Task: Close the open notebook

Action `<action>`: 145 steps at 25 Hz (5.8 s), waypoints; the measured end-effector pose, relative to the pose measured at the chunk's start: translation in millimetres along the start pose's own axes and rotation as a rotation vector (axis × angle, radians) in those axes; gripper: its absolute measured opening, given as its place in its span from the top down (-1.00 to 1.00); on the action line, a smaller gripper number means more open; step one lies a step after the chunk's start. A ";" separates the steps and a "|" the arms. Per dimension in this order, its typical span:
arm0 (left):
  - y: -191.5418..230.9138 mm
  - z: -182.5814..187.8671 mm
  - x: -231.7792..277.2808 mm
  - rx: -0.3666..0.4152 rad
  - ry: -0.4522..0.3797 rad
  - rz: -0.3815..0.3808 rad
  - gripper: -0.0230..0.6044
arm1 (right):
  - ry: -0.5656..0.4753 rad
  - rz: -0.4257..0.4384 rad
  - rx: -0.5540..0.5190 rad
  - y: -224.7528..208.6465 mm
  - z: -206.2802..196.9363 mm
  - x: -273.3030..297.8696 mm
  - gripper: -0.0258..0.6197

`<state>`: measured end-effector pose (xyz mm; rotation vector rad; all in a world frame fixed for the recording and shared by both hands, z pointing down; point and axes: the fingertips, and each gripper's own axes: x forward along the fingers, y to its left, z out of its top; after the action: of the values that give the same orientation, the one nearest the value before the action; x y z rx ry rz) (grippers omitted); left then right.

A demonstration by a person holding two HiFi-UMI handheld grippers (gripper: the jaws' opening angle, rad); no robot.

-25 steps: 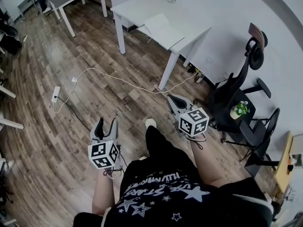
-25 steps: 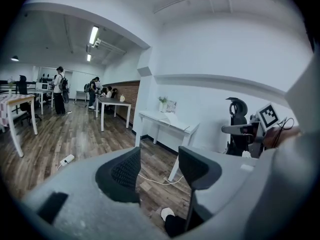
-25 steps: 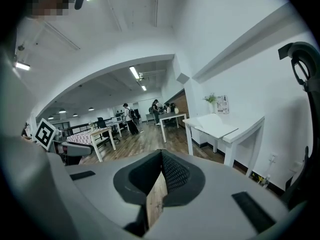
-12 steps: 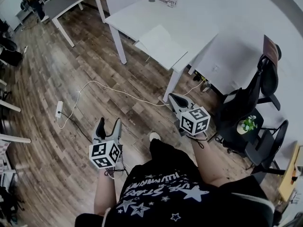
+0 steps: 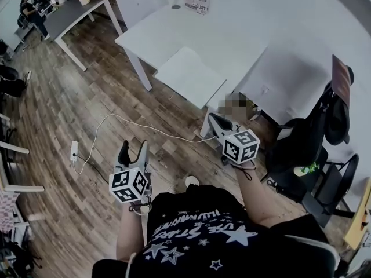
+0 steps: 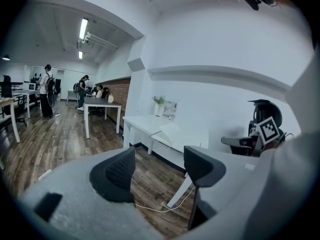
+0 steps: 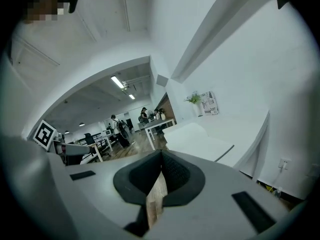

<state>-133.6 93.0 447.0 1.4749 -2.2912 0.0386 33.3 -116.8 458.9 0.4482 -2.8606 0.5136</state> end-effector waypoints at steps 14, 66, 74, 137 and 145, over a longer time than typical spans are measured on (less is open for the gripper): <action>-0.6 28.0 121.4 0.007 0.069 -0.129 -0.07 | -0.035 -0.138 0.058 -73.0 19.1 32.2 0.91; 30.0 -8.8 397.5 0.034 0.747 -0.808 0.70 | -0.044 -0.836 0.269 -121.7 27.5 119.3 0.91; 14.3 27.5 378.4 0.076 0.630 -0.790 0.73 | -0.075 -0.770 0.248 -131.5 34.3 104.9 0.91; -200.9 -58.6 227.4 0.527 0.397 -0.698 0.22 | -0.089 -0.564 0.190 -129.6 -21.4 -112.2 0.91; -138.2 -32.2 184.2 0.386 0.329 -0.590 0.21 | -0.086 -0.446 0.140 -112.7 -7.0 -65.8 0.91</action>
<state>-67.1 -119.2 514.6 2.1025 -1.5789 0.5320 132.8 -197.9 483.6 1.1201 -2.6841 0.6185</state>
